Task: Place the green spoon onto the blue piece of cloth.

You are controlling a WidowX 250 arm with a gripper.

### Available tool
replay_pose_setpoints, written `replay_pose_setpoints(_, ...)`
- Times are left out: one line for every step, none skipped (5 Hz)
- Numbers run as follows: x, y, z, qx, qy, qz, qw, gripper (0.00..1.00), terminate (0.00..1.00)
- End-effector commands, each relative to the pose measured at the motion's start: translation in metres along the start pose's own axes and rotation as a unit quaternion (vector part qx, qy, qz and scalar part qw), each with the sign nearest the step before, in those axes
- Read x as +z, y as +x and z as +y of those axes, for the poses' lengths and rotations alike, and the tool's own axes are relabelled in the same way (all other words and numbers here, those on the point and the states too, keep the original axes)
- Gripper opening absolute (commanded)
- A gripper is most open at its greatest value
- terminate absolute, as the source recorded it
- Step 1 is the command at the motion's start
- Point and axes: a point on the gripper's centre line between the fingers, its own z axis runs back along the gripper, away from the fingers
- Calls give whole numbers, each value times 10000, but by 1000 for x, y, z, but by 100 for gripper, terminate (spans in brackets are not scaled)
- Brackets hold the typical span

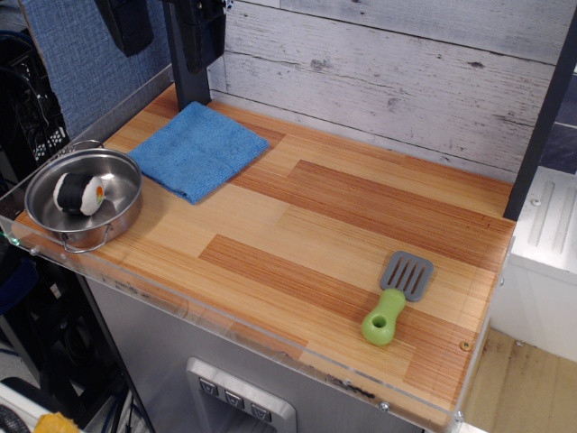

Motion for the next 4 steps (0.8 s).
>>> replay_pose_setpoints(0,0,0,0,0,0,10000,100,0)
replay_pose_setpoints(-2,2,-3,60,-131,-21,9999,100,0)
replay_pose_setpoints(-4,3,-4,85,-207,-32,9997,100,0)
replay_pose_setpoints(-13,2,-22,-147,-185,-23,9997,100,0)
